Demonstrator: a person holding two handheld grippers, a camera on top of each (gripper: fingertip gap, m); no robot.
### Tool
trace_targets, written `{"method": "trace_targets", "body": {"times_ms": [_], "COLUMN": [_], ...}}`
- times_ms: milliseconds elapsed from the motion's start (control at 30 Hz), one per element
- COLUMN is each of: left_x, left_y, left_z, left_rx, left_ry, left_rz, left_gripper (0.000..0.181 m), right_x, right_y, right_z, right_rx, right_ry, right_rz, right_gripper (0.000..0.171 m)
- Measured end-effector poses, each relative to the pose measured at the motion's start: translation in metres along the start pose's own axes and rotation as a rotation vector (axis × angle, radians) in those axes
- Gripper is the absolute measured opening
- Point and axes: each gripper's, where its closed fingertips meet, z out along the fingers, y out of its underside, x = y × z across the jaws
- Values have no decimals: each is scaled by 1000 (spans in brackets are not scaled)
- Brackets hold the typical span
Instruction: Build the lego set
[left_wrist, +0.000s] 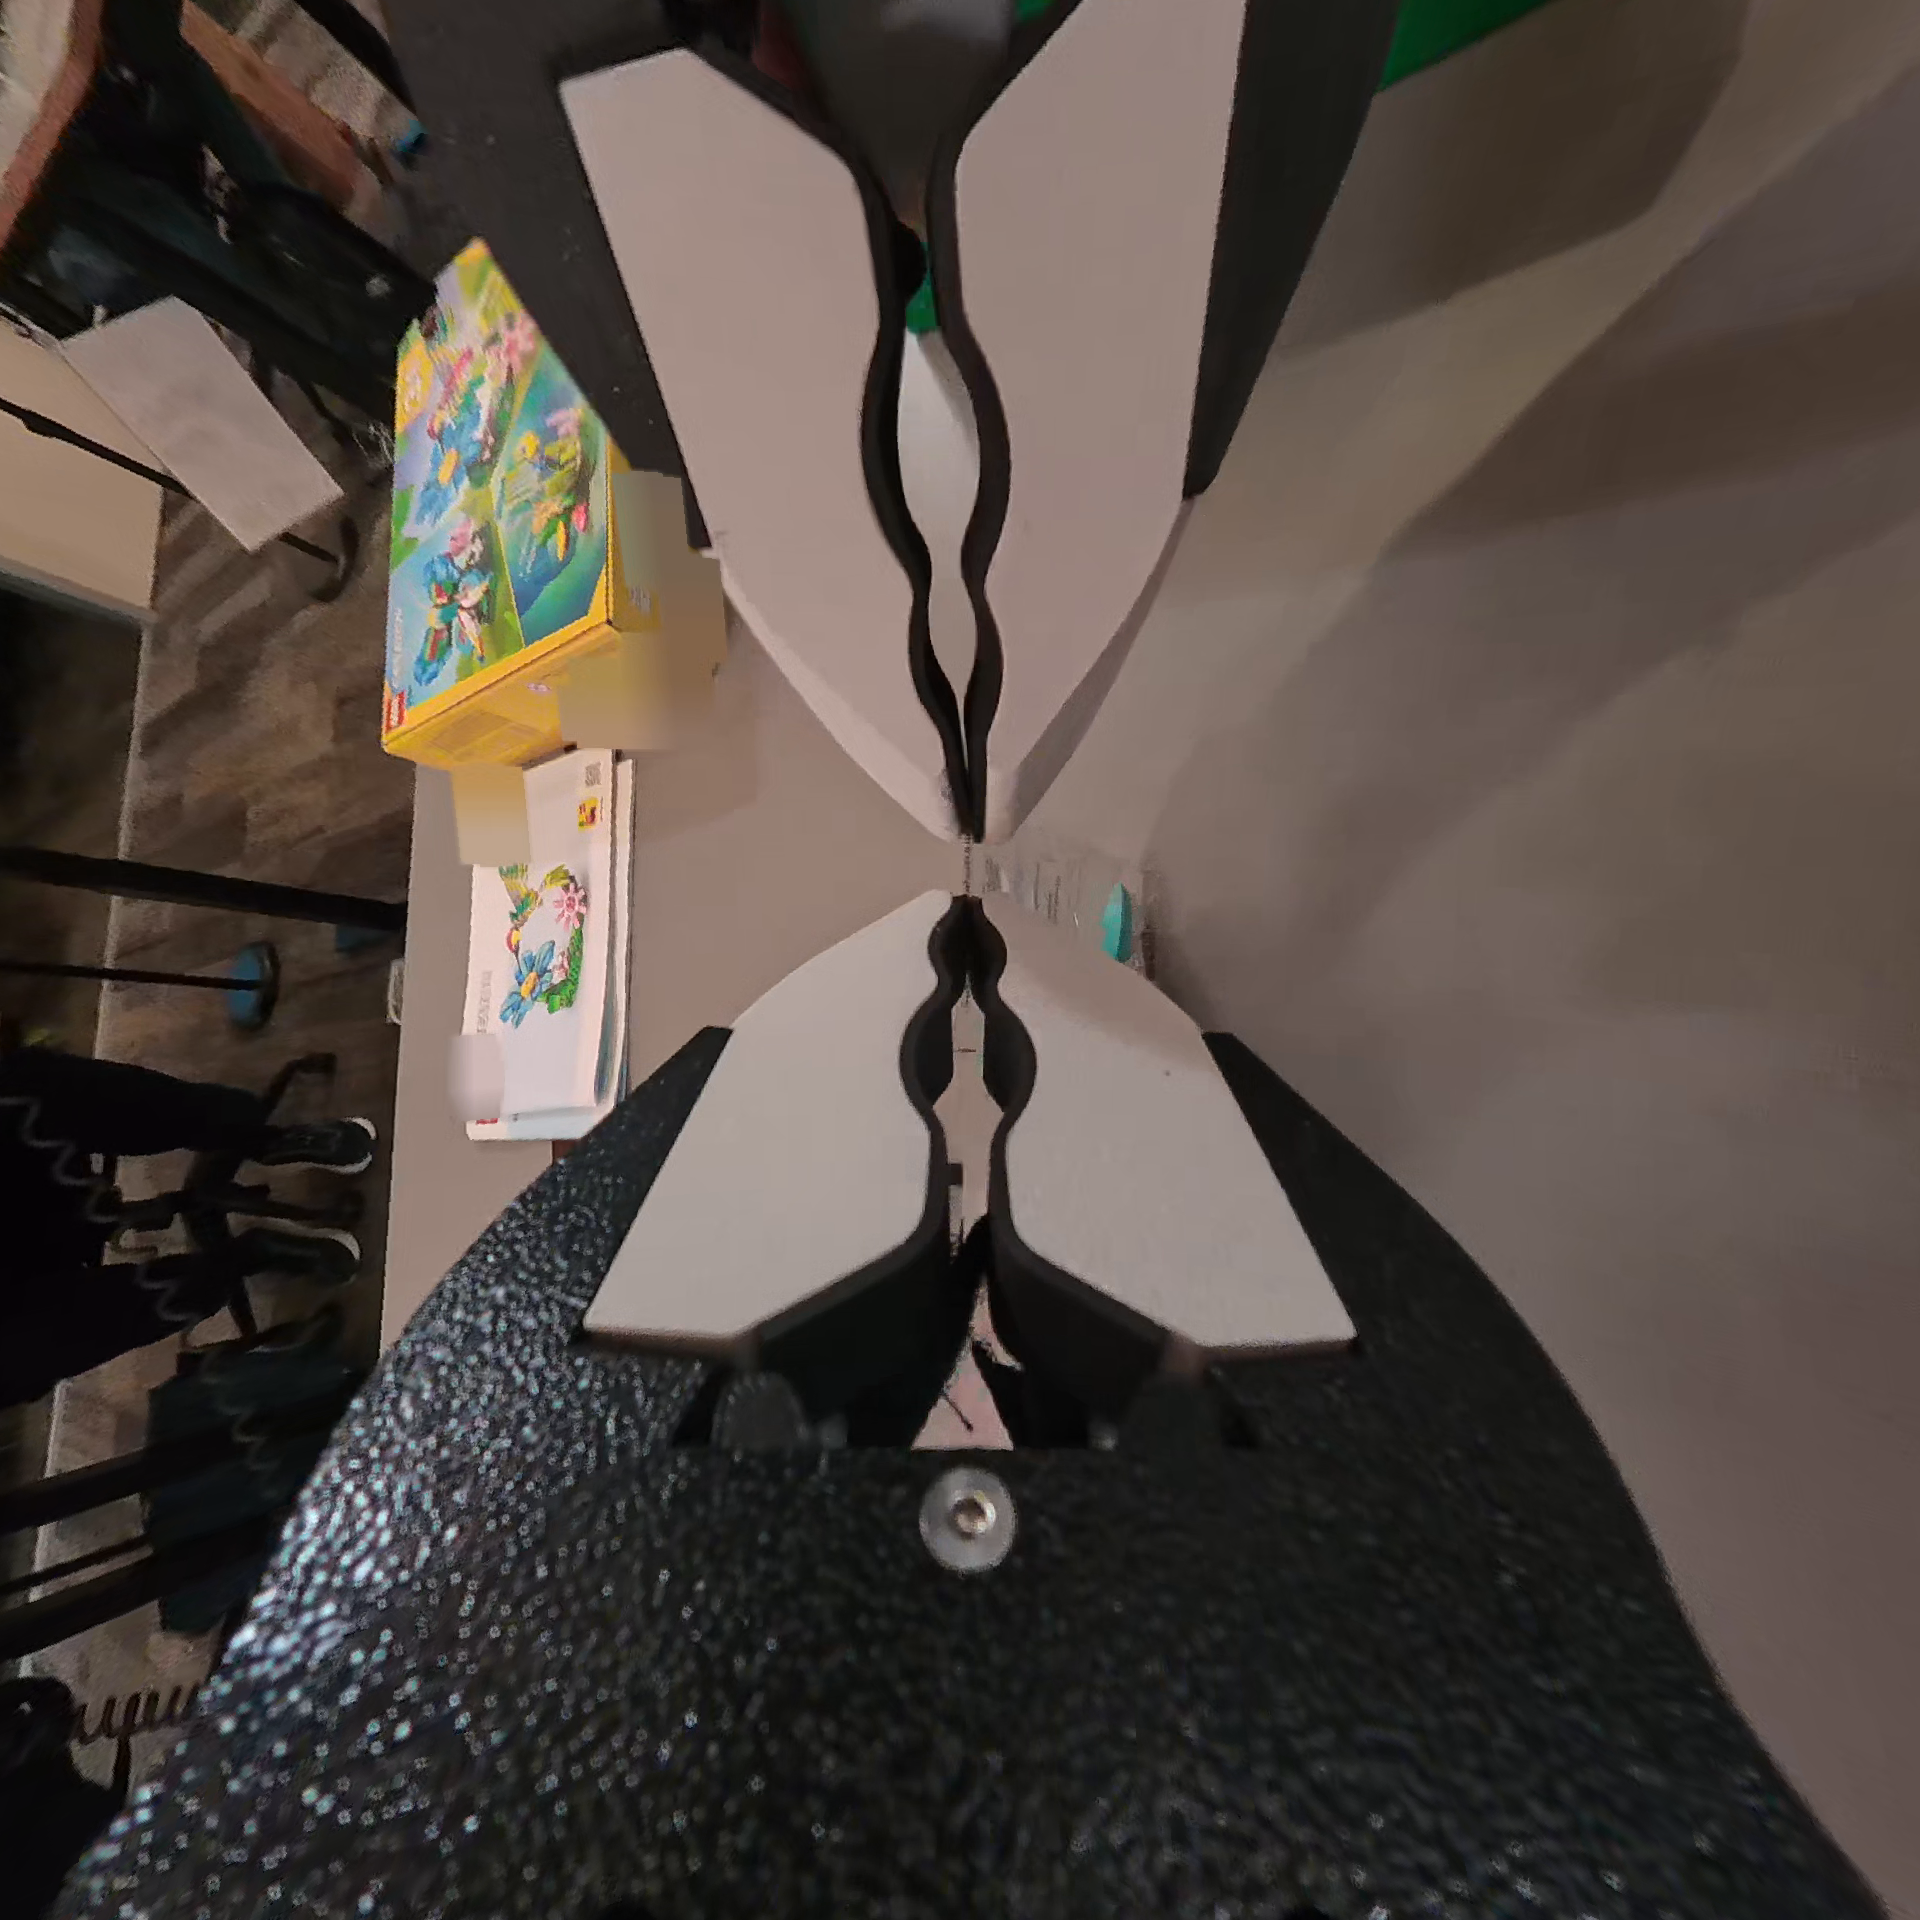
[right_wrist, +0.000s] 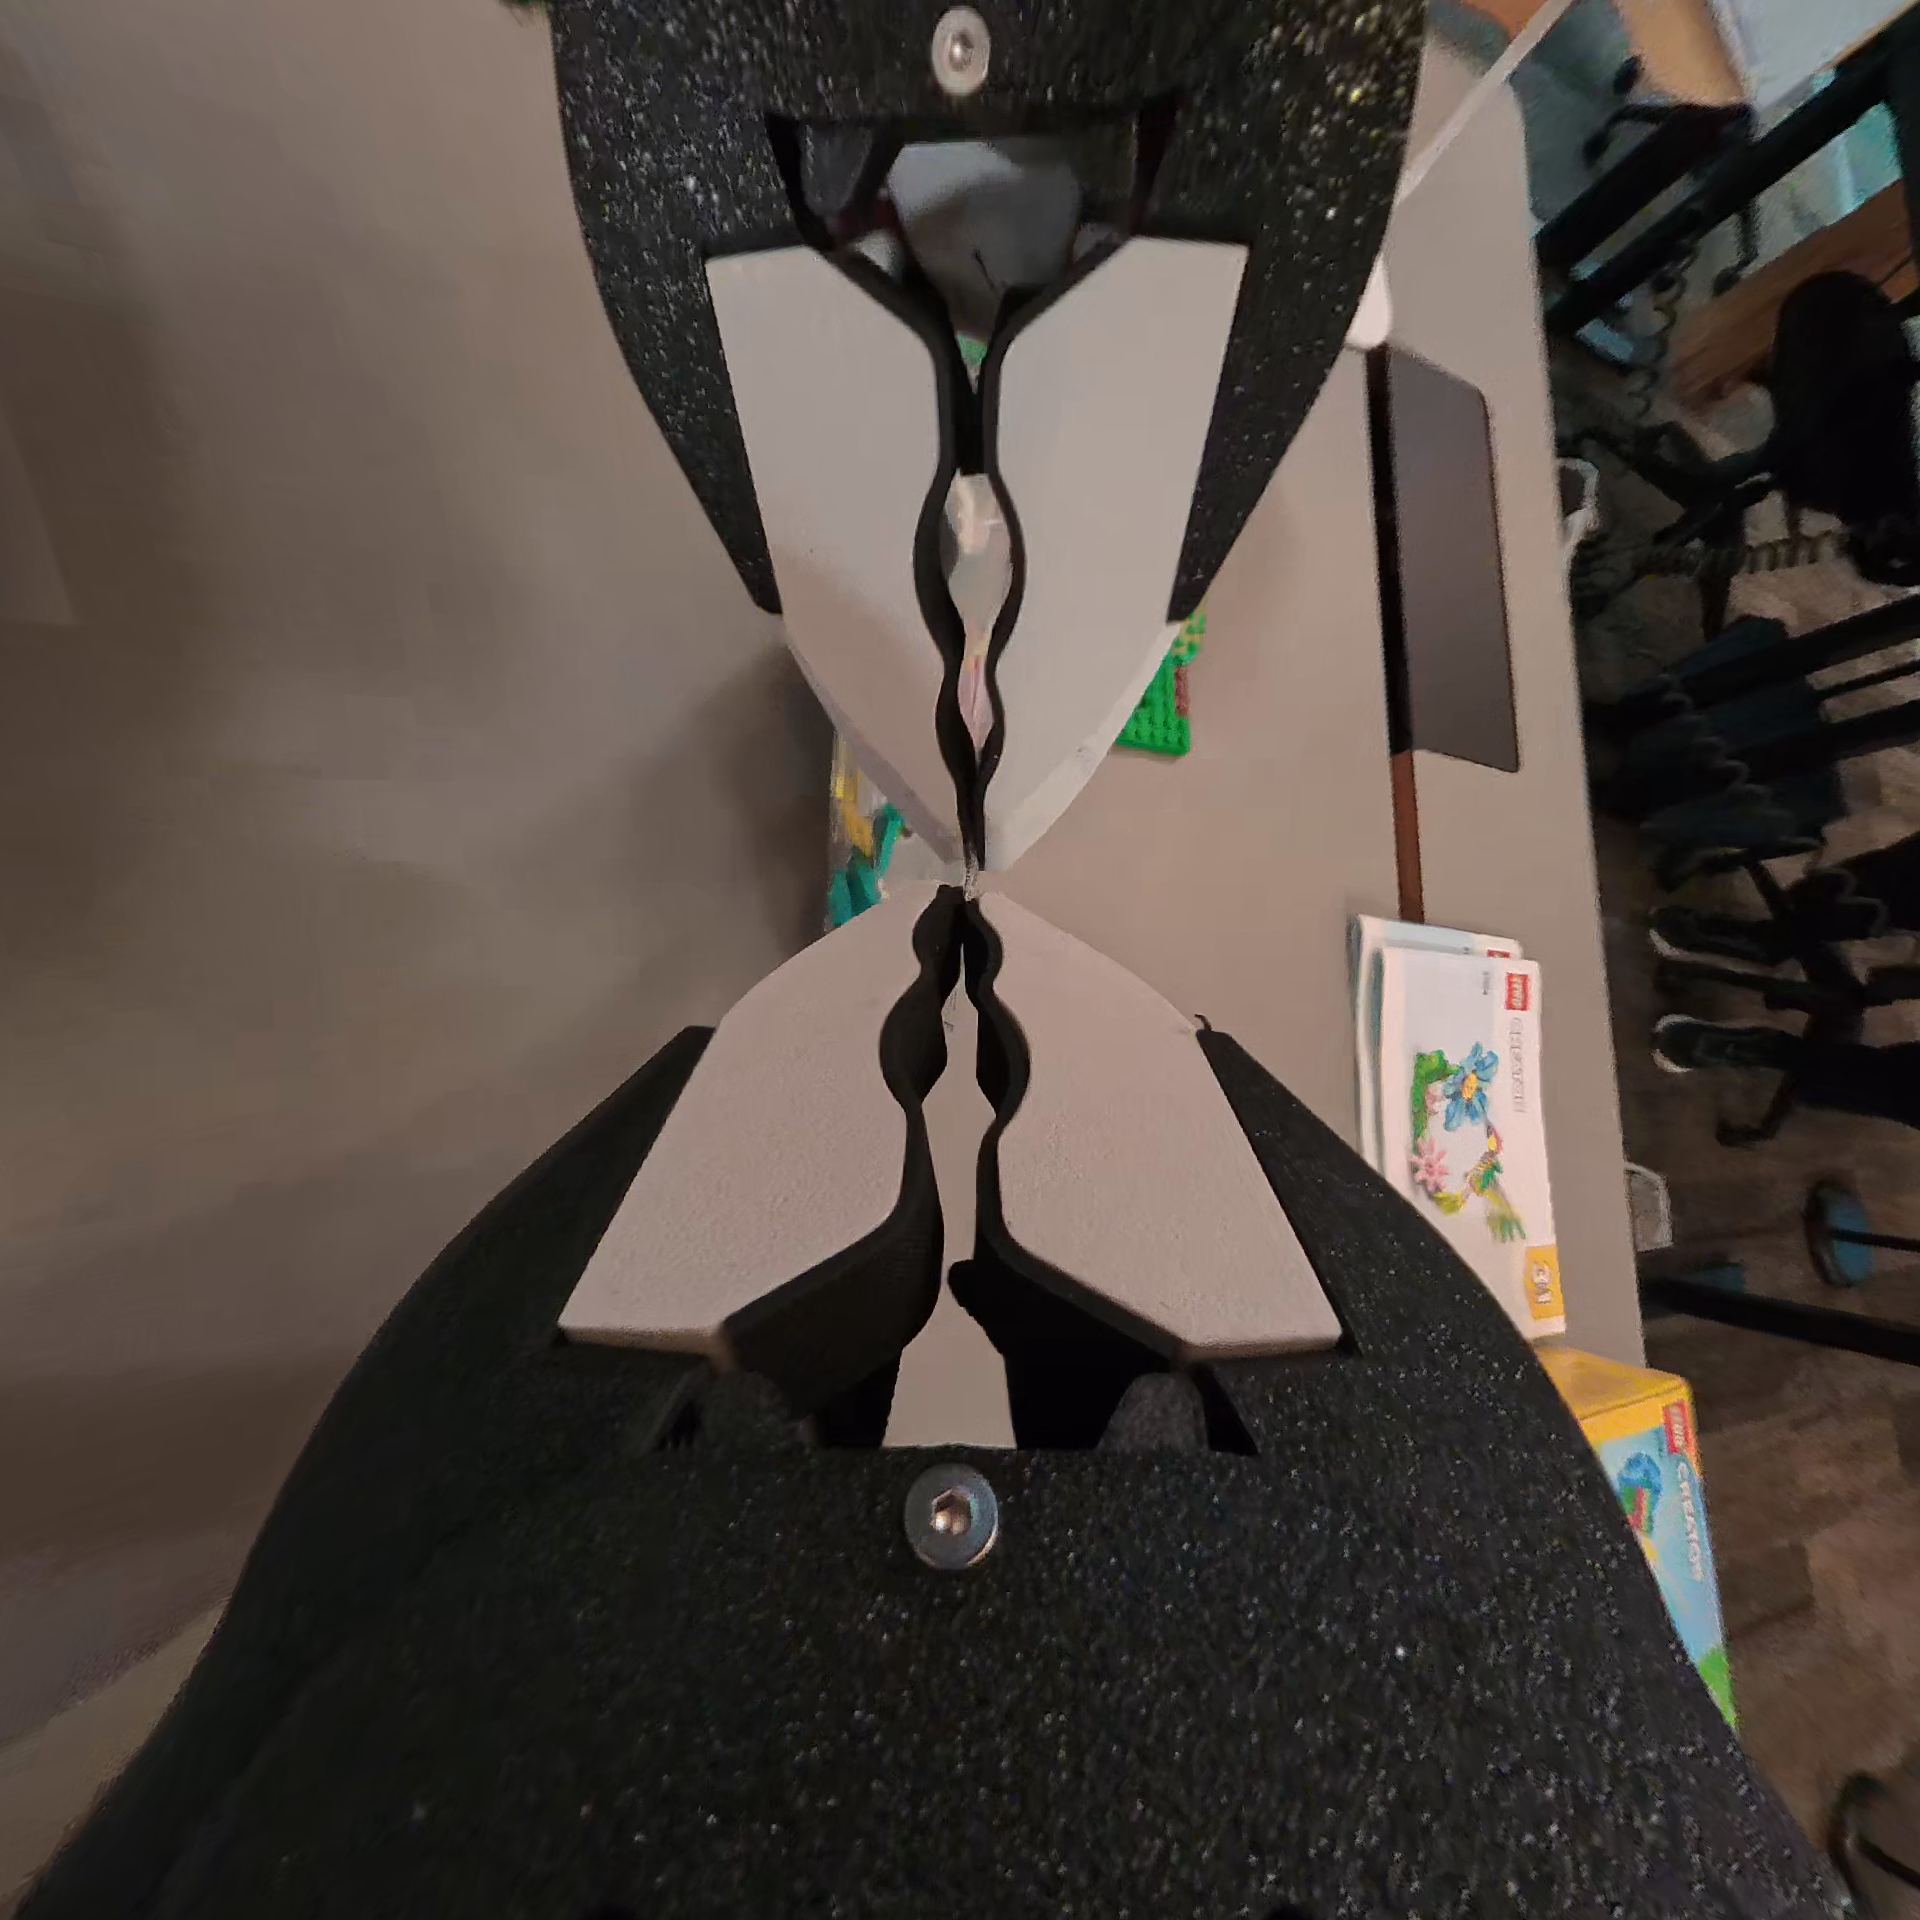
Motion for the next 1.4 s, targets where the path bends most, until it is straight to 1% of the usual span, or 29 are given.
{"method": "trace_targets", "body": {"times_ms": [67, 167, 200, 300, 400, 467, 600, 733, 833, 967, 1100, 1400], "left_x": [4, 11, 13, 17, 21, 24, 29, 24, 24, 25, 25, 28], "left_y": [-2, -4, -4, -6, -8, -9, -11, -13, -13, -13, -14, -16], "left_z": [-4, -7, -7, -10, -14, -15, -16, -18, -19, -19, -22, -27], "left_rx": [25, 39, 40, 47, 74, 89, 107, 112, 114, 107, 129, 160], "left_ry": [-11, -29, -40, -81, -121, -158, -259, -375, -432, -500, -543, -615], "left_rz": [16, 53, 67, 104, 128, 163, 258, 360, 430, 518, 549, 645], "left_gripper": [0, 0, 0, 0, 0, 0, 0, 0, 0, 0, 0, 0], "right_x": [-5, -11, -12, -18, -23, -27, -35, -33, -34, -36, -36, -41], "right_y": [-5, -11, -12, -16, -19, -21, -22, -24, -25, -25, -28, -34], "right_z": [-1, 0, 1, 2, 1, 1, 0, -1, 0, 1, 0, -1], "right_rx": [38, 61, 62, 49, 24, 16, 51, 172, 253, 303, 344, 483], "right_ry": [40, 75, 83, 93, 131, 140, 101, 52, 9, -21, -42, -186], "right_rz": [-17, -34, -43, -86, -142, -136, -35, 107, 214, 285, 338, 545], "right_gripper": [1, 9, 9, 0, 0, 0, 0, 0, 0, 0, 0, 0]}}
